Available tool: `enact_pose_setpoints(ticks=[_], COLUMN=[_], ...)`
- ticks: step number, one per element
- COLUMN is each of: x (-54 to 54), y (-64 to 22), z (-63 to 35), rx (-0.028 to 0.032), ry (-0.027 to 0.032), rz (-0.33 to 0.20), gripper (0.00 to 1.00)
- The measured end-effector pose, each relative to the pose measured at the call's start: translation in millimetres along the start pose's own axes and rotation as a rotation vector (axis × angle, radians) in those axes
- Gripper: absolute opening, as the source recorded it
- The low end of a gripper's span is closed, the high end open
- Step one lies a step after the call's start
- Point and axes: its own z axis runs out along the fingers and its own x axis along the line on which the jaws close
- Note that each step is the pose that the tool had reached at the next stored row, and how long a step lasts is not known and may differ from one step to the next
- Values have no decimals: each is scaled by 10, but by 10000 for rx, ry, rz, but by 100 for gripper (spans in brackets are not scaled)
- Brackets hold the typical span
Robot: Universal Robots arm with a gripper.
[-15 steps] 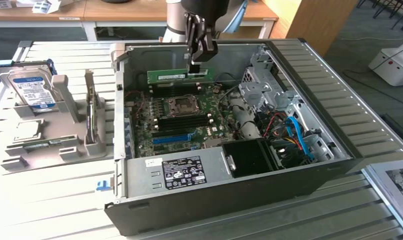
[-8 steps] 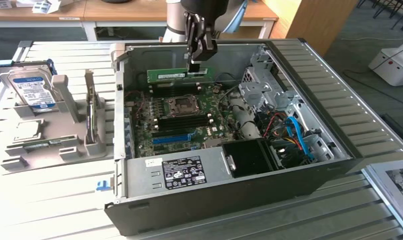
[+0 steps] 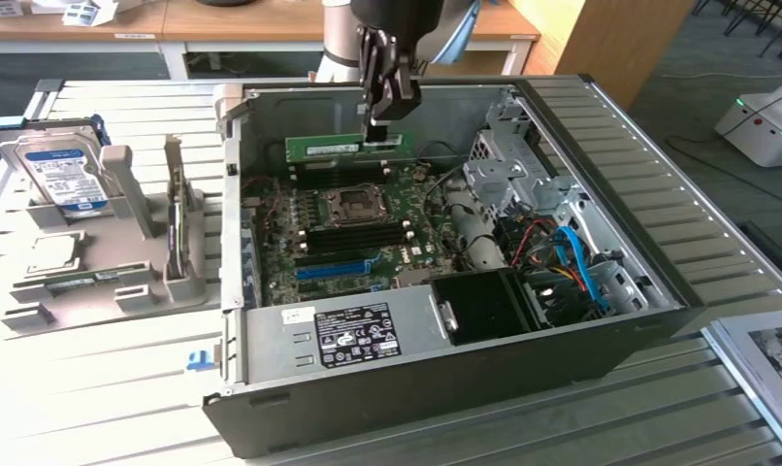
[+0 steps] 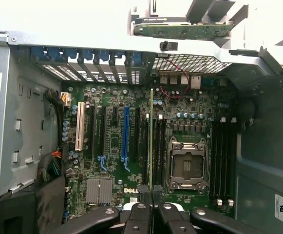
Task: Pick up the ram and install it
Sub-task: 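Pick up the ram and move it above insertion slot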
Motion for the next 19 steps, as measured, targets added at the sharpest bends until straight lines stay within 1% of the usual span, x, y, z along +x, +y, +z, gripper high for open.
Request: enact_pose_setpoints(ticks=[6,18,19], x=[1,5,5], y=[-4,-164,-167], z=[4,-5,-5], rx=[0,-14,-14], ry=[1,1,0], rz=[-1,0,-1], gripper=[12,12,12])
